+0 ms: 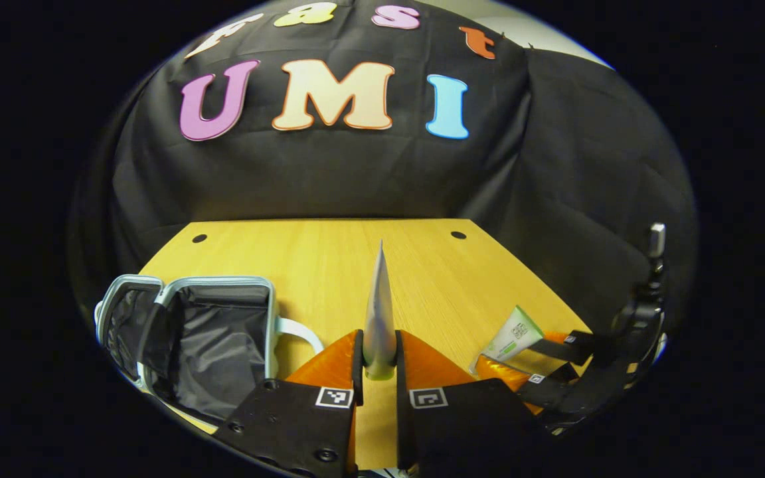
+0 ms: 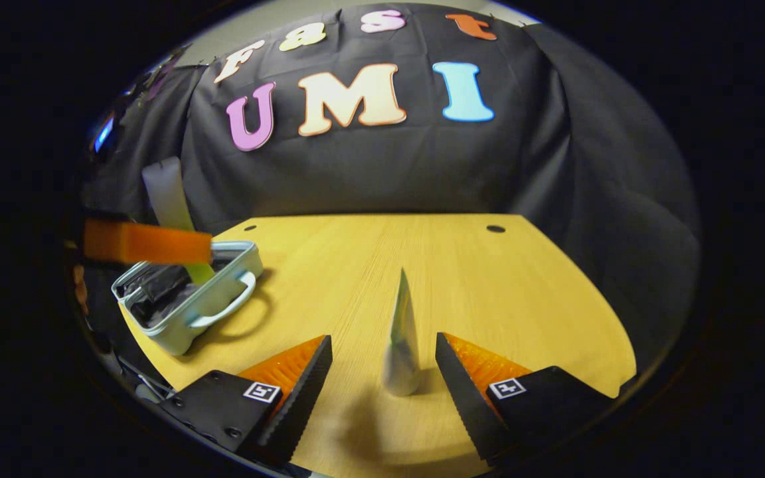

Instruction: First open the suitcase, pack the skin care products into it, and then close the suitcase.

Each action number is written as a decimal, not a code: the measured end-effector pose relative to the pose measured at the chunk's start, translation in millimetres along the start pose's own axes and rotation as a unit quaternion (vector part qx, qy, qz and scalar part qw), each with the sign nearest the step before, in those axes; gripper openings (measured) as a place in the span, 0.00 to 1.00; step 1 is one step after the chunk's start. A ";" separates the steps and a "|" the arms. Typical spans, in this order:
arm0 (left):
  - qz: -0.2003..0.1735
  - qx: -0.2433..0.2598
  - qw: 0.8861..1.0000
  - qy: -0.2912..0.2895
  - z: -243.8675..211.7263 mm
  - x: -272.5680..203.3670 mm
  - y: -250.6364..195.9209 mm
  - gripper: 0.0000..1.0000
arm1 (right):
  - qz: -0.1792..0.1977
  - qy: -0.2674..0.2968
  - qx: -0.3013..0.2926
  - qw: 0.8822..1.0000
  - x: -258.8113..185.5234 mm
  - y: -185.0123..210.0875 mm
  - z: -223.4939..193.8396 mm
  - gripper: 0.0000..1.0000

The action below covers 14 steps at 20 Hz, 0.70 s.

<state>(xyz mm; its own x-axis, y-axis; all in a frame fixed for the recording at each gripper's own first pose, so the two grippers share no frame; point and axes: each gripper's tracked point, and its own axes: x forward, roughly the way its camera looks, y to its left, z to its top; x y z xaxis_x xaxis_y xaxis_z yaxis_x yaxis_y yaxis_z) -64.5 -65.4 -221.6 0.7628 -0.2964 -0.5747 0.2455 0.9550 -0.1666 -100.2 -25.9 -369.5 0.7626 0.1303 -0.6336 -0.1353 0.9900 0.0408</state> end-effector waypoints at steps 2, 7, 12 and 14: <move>0.018 0.002 1.000 -0.006 7.1 -13.2 15.2 0.16 | -0.011 0.010 -0.007 1.000 7.2 -4.5 -8.9 0.88; 0.067 0.007 0.998 -0.003 5.2 -33.7 47.7 0.16 | -0.031 0.040 -0.021 0.999 18.4 -13.1 -9.5 0.28; 0.123 -0.026 0.992 0.030 -12.9 -50.7 104.1 0.16 | 0.018 0.064 0.036 0.997 10.2 11.4 16.8 0.19; 0.141 -0.027 0.988 0.052 -23.0 -56.0 135.2 0.16 | 0.041 0.066 0.038 0.996 7.2 31.4 29.1 0.19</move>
<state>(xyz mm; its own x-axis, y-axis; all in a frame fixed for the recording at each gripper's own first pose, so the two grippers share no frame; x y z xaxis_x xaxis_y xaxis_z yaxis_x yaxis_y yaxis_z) -87.8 80.6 -230.4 0.7299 -0.0175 -0.6833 -0.0035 0.9996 -0.0294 -80.5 7.6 -350.3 0.6603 0.2066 -0.7220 -0.1409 0.9784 0.1512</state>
